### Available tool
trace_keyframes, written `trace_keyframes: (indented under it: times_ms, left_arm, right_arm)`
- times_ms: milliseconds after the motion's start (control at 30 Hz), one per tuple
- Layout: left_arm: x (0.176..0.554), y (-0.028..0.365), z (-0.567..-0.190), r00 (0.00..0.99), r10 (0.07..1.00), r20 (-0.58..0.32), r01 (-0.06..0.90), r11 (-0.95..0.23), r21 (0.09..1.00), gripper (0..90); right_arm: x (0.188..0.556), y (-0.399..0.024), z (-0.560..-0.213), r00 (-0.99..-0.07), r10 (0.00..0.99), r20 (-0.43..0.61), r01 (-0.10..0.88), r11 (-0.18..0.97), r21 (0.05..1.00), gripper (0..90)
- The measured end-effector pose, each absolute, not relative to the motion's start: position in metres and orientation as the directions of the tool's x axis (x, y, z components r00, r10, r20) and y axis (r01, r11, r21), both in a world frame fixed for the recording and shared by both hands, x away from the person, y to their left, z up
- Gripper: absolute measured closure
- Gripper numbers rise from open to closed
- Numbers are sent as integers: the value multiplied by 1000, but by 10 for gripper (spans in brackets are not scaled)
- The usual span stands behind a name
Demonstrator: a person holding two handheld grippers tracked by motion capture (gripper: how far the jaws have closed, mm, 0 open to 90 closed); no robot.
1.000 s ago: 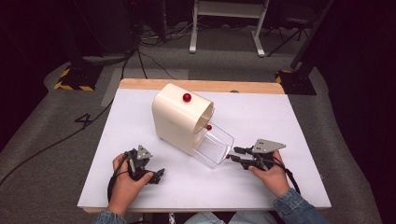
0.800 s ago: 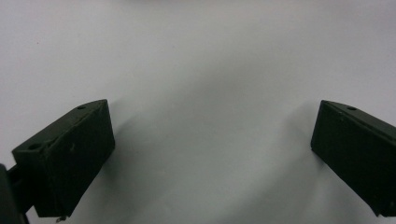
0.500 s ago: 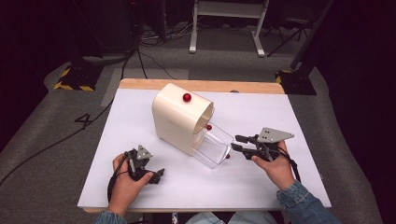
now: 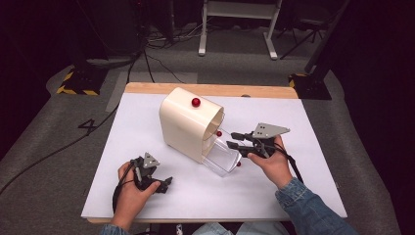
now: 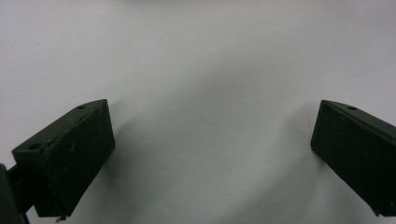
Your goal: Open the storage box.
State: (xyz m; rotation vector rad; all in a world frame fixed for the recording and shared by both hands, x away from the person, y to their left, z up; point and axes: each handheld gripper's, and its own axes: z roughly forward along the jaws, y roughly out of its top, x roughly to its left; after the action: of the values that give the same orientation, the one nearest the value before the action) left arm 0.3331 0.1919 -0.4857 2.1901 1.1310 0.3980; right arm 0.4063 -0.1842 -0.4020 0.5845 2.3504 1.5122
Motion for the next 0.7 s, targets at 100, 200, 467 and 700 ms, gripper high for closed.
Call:
trace_keyframes:
  times_ms: [100, 200, 467, 700]
  left_arm:
    - [333, 192, -486, 584, 811, -21, 619, -429, 658, 0]
    - [333, 192, -486, 583, 812, -20, 618, -428, 660, 0]
    - [333, 192, -486, 584, 811, -20, 617, -428, 660, 0]
    - [333, 192, -486, 585, 811, -22, 620, -429, 657, 0]
  right_arm:
    - [410, -180, -403, -878, 479, -23, 171, 357, 918, 623]
    - [414, -174, -405, -878, 479, -13, 172, 341, 924, 629]
    - [415, -157, -404, -888, 459, -19, 136, 302, 944, 687]
    - [415, -154, -404, -883, 469, -37, 116, 293, 949, 744]
